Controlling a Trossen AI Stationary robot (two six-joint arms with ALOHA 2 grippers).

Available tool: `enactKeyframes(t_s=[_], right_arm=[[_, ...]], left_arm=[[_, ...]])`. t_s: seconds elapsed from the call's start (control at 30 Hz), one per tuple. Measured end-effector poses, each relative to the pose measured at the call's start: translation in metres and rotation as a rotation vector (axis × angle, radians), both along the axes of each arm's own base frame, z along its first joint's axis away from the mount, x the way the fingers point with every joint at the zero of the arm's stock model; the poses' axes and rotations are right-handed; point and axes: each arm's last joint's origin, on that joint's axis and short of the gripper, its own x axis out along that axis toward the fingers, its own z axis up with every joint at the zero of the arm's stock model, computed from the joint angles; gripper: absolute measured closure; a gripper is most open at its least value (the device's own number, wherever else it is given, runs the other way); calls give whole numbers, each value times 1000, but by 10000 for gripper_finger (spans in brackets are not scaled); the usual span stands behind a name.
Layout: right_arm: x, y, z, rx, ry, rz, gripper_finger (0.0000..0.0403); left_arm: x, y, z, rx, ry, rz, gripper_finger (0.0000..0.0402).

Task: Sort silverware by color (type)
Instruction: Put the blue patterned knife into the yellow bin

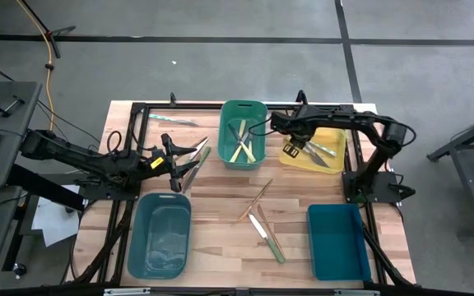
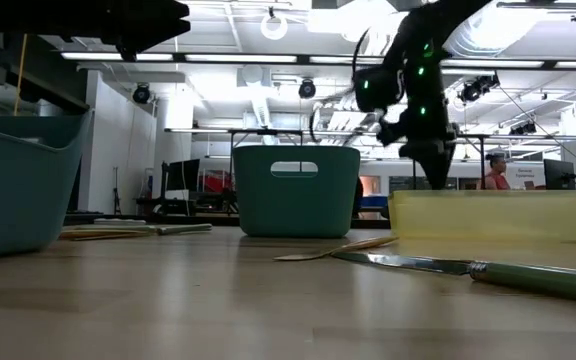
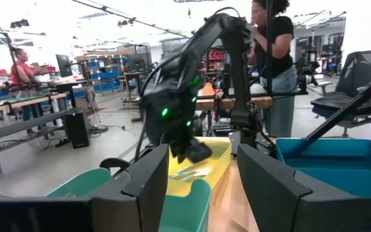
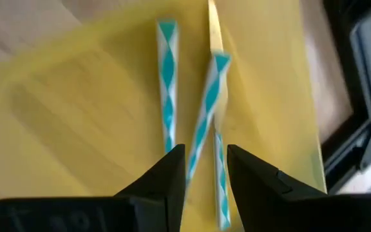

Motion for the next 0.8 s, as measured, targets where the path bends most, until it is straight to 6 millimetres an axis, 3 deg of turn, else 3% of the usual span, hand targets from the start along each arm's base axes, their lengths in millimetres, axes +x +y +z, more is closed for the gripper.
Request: enactKeyframes(t_s=[0.2,0.33,0.6,0.7,0.8], right_arm=[[-13,31,30,-133,-289,72,291],[-29,62,39,-176,-570,122,290],[-29,117,39,-184,-1378,435,290],[-26,128,34,-289,-1536,604,290],[-21,134,30,-423,-1564,756,290]], left_arm=[[0,1,-1,-7,5,39,225],[0,1,-2,-8,20,37,225],[1,-1,-4,5,43,-48,225],[1,-4,-4,36,43,-129,225],[1,-4,-4,45,48,-141,225]])
